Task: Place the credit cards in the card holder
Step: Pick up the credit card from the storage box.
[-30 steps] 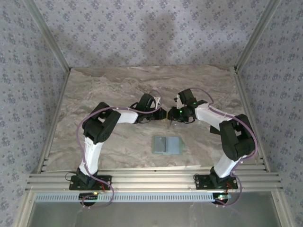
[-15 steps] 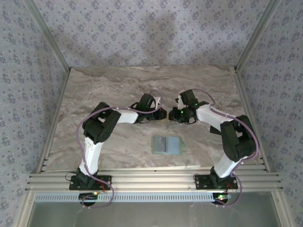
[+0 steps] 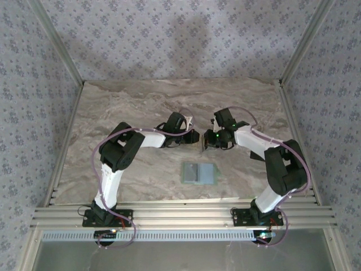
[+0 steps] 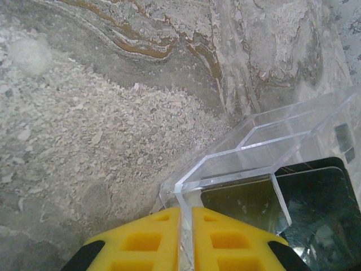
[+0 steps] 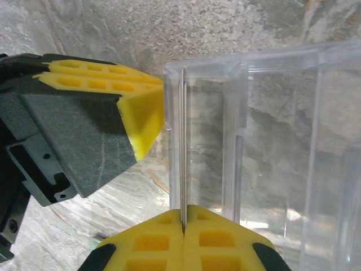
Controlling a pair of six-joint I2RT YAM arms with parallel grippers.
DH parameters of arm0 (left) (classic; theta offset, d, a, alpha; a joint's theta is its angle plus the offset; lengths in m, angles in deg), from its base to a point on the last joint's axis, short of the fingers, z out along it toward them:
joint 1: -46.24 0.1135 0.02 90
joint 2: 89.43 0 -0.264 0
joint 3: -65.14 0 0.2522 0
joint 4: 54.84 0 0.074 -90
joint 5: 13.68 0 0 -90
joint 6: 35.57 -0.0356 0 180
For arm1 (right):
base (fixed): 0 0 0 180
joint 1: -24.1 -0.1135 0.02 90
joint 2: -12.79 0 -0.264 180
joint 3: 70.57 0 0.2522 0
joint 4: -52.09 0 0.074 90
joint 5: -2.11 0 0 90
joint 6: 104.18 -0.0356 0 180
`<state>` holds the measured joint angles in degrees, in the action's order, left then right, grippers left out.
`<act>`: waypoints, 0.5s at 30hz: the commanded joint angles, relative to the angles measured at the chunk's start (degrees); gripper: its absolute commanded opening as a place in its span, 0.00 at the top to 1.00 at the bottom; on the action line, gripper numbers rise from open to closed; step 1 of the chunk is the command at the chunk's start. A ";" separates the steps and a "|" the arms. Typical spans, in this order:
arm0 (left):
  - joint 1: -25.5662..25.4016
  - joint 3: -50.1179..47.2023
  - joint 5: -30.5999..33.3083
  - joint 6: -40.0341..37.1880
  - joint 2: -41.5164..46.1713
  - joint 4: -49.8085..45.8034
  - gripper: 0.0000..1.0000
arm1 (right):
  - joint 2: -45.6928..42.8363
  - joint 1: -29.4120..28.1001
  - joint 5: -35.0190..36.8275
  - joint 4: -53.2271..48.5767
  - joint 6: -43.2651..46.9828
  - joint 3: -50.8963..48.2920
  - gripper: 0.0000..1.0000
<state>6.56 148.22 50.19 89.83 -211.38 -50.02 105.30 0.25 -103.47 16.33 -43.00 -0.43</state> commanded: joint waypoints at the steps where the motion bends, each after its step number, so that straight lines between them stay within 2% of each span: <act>1: -0.49 0.09 0.35 -1.25 2.79 -0.75 0.87 | -2.76 -0.59 5.33 -3.28 1.15 0.86 1.00; 7: -0.75 -1.95 1.38 -1.89 7.12 -0.75 0.88 | -5.02 -0.66 6.78 -3.64 1.14 0.27 1.00; 12: -2.10 -2.31 1.66 -2.28 9.61 -1.06 0.98 | -5.49 -0.18 6.60 -4.04 1.04 0.09 1.00; 15: -3.02 -0.92 0.59 -2.11 9.15 -1.01 1.00 | -5.73 -0.05 6.60 -4.24 0.88 0.01 1.00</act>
<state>4.57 146.21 51.61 88.52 -203.30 -50.76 101.01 -0.15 -97.91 13.84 -42.65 -0.43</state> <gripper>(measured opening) 0.041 0.067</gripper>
